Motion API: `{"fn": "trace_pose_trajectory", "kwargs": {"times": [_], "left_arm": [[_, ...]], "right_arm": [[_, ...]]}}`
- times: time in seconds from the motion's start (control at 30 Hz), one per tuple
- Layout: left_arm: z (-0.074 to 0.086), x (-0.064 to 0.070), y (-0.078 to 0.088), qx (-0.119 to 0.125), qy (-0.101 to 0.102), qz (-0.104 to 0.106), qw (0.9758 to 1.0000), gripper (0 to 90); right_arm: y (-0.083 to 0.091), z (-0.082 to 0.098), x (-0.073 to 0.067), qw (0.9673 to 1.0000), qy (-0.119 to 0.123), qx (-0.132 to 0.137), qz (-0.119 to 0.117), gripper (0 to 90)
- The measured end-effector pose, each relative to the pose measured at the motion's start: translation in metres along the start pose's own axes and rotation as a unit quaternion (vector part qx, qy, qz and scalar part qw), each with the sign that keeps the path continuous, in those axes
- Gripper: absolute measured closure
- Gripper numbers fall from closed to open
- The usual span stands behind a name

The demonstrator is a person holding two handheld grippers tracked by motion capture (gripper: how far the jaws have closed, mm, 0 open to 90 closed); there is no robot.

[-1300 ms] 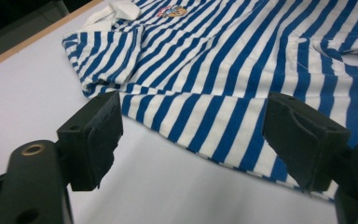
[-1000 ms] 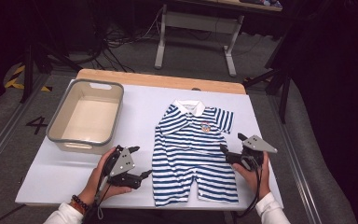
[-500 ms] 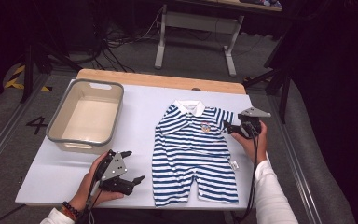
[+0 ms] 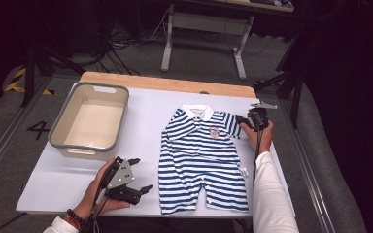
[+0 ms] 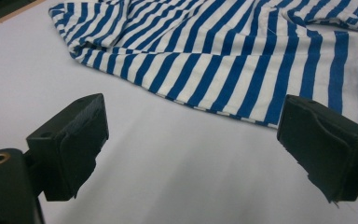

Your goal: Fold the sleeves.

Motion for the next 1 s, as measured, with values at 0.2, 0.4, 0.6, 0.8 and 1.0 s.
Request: {"fn": "trace_pose_trajectory", "kwargs": {"times": [0.2, 0.4, 0.6, 0.8, 1.0], "left_arm": [[-0.001, 0.002, 0.0, 0.001, -0.002, 0.004, 1.0, 9.5], [-0.002, 0.0, 0.001, 0.003, -0.001, 0.005, 1.0, 9.5], [-0.002, -0.001, 0.001, 0.002, 0.001, 0.005, 1.0, 9.5], [-0.001, 0.001, -0.001, -0.001, 0.004, 0.01, 0.9999, 9.4], [0.0, 0.002, -0.002, -0.002, 0.009, 0.015, 0.9999, 9.3]], "right_arm": [[-0.008, 0.001, 0.003, 0.9997, -0.014, -0.016, 0.011, 44.3], [-0.015, 0.005, 0.001, 0.9992, -0.011, -0.034, 0.018, 52.7], [-0.014, 0.005, 0.0, 0.9993, -0.016, -0.034, 0.006, 67.4], [-0.012, 0.005, -0.003, 0.999, -0.005, -0.042, -0.016, 85.8], [-0.004, -0.001, -0.003, 0.9996, -0.004, -0.025, -0.009, 87.3]]}}
Point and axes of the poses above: each handheld gripper's, and its own axes: y roughly backward along the jaws, z roughly out of its underside, x roughly to its right, the point moved 4 cm from there along -y, roughly forward along the jaws, and after that the axes turned 9 degrees about z, right-handed, at the moved point
